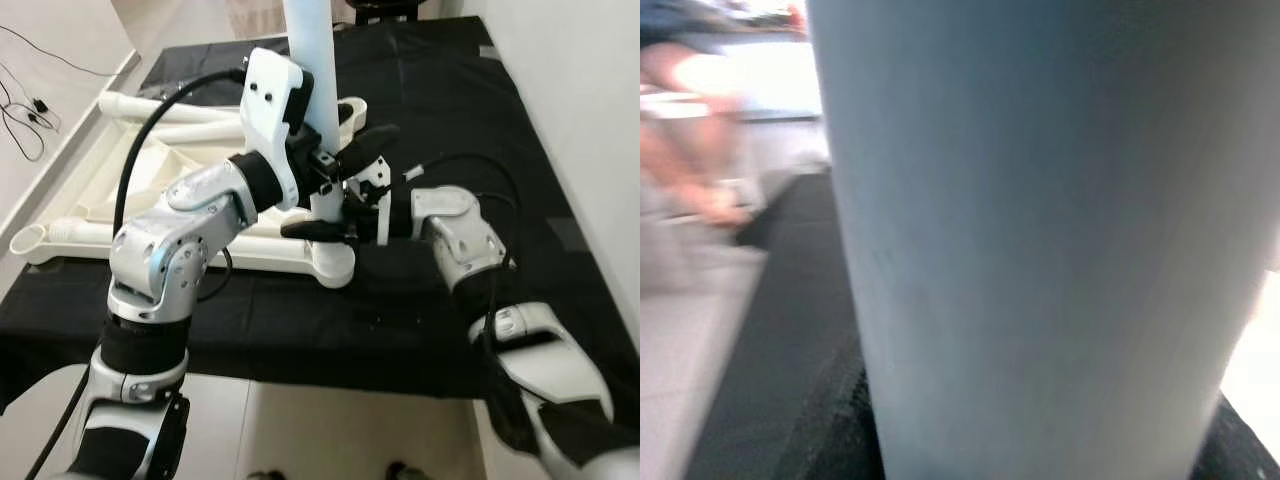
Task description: Building children table
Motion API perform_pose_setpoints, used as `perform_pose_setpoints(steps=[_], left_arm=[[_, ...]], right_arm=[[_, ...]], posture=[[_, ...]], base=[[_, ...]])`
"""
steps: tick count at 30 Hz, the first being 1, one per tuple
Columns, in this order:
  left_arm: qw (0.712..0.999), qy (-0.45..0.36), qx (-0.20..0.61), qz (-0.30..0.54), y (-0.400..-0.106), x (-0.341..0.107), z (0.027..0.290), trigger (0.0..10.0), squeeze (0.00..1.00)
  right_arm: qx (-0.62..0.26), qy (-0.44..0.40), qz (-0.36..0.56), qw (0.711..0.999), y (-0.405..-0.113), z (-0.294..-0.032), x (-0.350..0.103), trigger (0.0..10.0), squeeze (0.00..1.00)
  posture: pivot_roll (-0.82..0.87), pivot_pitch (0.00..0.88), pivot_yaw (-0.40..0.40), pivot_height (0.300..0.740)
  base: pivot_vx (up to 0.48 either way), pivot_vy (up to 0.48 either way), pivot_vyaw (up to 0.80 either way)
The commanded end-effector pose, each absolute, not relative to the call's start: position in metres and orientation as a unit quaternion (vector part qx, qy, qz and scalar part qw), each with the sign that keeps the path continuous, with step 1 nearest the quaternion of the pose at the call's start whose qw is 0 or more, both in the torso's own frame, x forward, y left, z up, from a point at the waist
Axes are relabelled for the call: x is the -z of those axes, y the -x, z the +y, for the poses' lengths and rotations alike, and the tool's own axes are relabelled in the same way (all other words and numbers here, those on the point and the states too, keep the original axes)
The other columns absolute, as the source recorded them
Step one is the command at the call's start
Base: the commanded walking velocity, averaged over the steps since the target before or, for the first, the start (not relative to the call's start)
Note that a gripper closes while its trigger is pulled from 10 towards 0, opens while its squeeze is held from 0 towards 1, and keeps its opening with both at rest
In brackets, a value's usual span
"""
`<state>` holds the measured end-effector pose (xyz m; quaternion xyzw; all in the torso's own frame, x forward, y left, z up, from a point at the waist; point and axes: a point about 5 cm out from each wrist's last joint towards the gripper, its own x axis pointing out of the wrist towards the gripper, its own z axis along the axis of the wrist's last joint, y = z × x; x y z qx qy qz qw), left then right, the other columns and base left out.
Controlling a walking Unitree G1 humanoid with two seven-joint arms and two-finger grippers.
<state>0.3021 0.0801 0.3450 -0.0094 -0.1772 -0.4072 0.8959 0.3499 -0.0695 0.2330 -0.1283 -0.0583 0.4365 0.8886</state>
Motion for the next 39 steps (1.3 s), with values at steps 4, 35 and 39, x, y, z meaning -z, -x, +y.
perform_pose_setpoints(steps=[4, 35, 39], left_arm=[[0.89, 0.009, 0.421, -0.175, -0.298, -0.346, 0.08, 10.0, 0.0], [0.915, 0.019, 0.389, -0.11, -0.27, -0.297, 0.111, 10.0, 0.0], [0.916, 0.026, 0.387, -0.099, -0.266, -0.288, 0.106, 10.0, 0.0]], right_arm=[[-0.208, 0.103, 0.063, 0.971, -0.328, -0.089, -0.182, 0.0, 0.0], [-0.124, 0.044, -0.008, 0.991, -0.363, -0.113, -0.215, 10.0, 0.0], [-0.181, -0.123, -0.147, 0.965, -0.35, -0.111, -0.259, 10.0, 0.0]], posture=[[0.08, 0.27, 0.051, 0.74], [0.07, 0.216, 0.075, 0.74], [0.07, 0.202, 0.086, 0.74]], base=[[0.0, 0.0, 0.0], [0.0, 0.0, 0.0], [0.0, 0.0, 0.0]])
